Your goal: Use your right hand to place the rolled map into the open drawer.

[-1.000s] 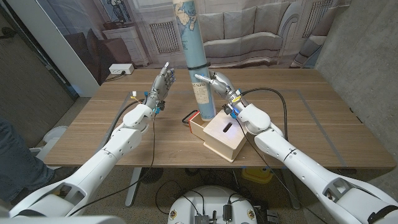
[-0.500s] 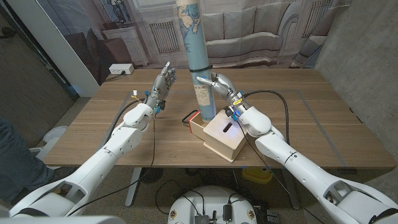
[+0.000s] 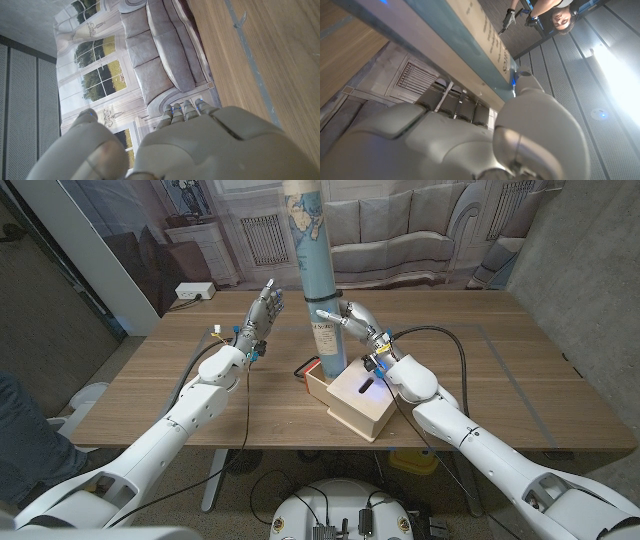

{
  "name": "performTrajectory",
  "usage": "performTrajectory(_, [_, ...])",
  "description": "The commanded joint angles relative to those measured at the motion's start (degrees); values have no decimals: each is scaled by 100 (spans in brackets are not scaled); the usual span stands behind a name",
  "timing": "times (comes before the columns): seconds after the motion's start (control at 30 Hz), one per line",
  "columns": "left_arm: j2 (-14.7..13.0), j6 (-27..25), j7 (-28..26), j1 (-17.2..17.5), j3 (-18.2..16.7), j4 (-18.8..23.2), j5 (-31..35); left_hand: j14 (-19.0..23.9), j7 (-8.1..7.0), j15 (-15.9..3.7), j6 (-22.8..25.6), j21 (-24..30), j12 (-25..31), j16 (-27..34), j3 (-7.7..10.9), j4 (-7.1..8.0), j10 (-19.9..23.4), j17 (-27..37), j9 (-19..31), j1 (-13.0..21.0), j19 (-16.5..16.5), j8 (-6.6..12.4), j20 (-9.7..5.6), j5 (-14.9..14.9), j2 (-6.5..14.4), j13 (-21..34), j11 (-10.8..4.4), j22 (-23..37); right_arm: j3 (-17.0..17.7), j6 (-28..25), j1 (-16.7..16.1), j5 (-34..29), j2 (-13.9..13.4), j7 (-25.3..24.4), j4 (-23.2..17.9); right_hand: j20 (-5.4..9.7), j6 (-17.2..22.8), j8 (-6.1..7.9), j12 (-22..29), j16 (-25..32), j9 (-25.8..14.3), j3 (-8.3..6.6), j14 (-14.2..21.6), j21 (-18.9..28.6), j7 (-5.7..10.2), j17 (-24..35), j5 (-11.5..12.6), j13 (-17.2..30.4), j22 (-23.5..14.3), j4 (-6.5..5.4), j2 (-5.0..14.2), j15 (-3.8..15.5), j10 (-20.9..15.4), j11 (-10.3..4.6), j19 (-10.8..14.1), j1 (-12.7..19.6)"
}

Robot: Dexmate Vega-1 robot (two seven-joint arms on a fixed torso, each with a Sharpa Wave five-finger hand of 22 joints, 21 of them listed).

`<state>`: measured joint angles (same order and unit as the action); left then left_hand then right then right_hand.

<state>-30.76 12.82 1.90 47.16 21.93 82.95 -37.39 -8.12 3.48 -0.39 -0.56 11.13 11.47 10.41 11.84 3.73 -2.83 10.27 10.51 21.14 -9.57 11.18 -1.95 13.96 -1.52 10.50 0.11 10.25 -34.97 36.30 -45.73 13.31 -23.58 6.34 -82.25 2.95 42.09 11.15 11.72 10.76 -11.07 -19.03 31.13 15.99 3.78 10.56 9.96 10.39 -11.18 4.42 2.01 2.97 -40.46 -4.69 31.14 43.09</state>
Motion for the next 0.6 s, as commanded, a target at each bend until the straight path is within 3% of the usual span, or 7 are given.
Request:
performTrajectory(0.03, [39, 12, -3, 8, 22, -41, -1, -66, -3, -13, 29, 46, 4, 25, -18, -14, -48, 12, 9, 18, -305, 2, -63, -36, 40, 18, -15, 22, -7, -4, -23, -228, -129, -33, -60, 320, -51, -70, -45, -48, -34, 56, -123, -57, 153, 20, 24, 23, 3, 11, -58, 352, 127, 61, -104, -10])
performTrajectory(0.6, [68, 12, 25, -37, 42, -106, 0, -70, -12, -13, 27, 46, 3, 24, -30, -15, -50, 13, 9, 20, -307, 1, -58, -39, 45, 18, -21, 23, 15, -103, -30, -389, -243, -123, -137, 87, -650, -102, -109, -78, -48, 214, -565, -278, 70, 14, 63, 43, 12, 36, -241, 123, 665, 167, -517, -171])
